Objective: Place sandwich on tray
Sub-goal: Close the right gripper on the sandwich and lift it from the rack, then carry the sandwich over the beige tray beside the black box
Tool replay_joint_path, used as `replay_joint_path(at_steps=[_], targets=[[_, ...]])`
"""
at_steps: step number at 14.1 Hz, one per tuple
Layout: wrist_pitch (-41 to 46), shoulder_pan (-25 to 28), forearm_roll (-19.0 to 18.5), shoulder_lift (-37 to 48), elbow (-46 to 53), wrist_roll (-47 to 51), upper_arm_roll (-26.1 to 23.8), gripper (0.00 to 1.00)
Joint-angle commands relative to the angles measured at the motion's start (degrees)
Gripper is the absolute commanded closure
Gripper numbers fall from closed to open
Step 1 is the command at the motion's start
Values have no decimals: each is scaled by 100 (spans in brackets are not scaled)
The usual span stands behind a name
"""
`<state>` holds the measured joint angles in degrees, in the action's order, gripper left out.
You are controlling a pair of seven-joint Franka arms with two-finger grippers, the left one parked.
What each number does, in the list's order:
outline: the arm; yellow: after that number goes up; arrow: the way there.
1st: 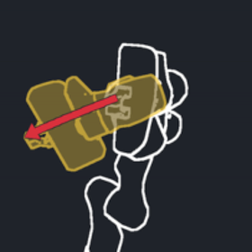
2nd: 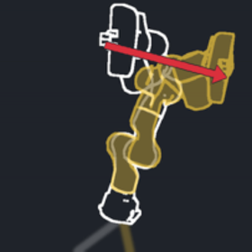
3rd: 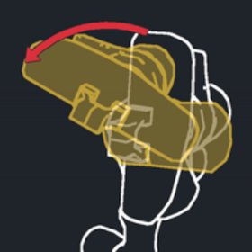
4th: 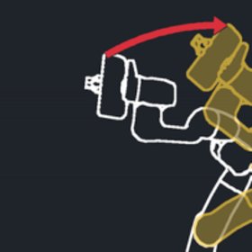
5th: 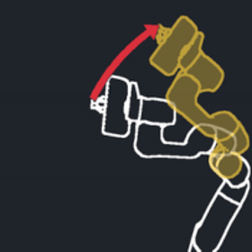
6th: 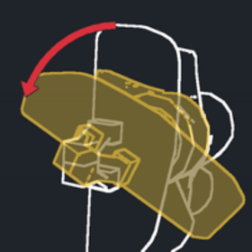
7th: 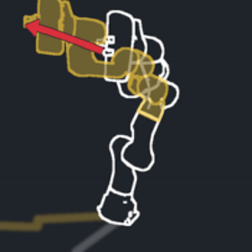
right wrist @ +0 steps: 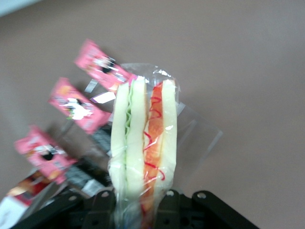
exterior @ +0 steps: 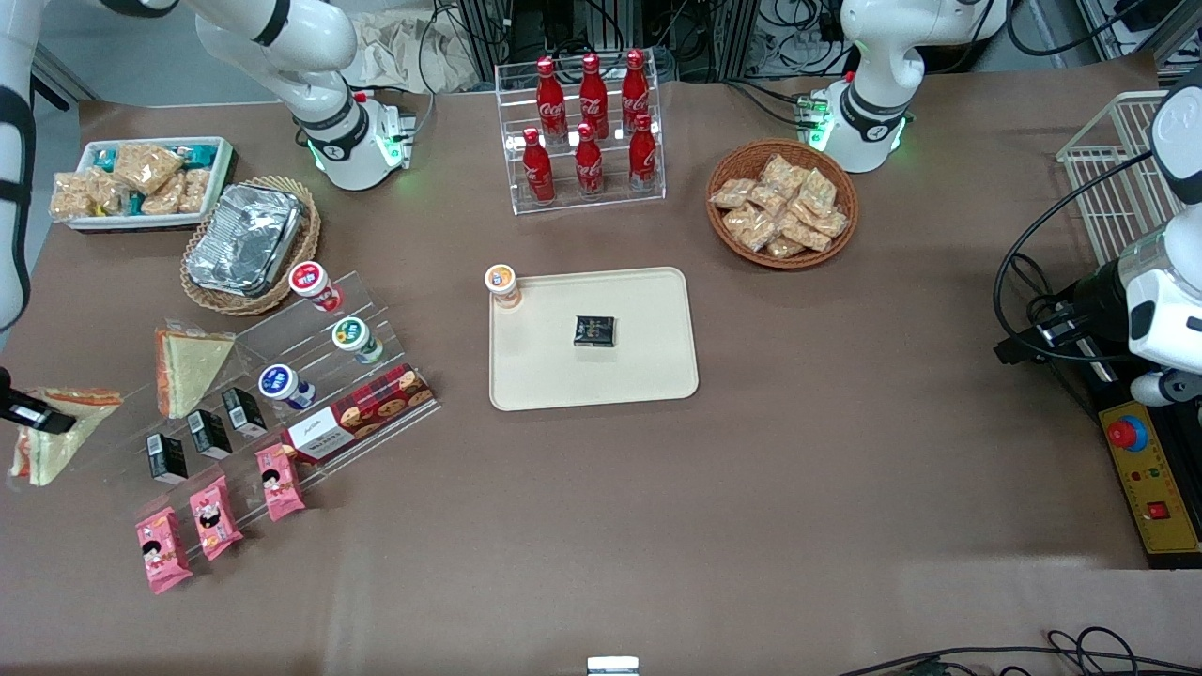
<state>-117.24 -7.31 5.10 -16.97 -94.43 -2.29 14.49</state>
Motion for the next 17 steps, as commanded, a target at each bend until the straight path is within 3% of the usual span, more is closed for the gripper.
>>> replay_joint_path(at_steps=[1, 4, 11, 17], targets=[[175, 396, 26, 465, 21, -743, 19, 96], [174, 853, 88, 650, 22, -1660, 11, 96], [395, 2821, 18, 695, 21, -1722, 28, 100], [-61, 4122, 9, 2, -5, -1818, 28, 100]])
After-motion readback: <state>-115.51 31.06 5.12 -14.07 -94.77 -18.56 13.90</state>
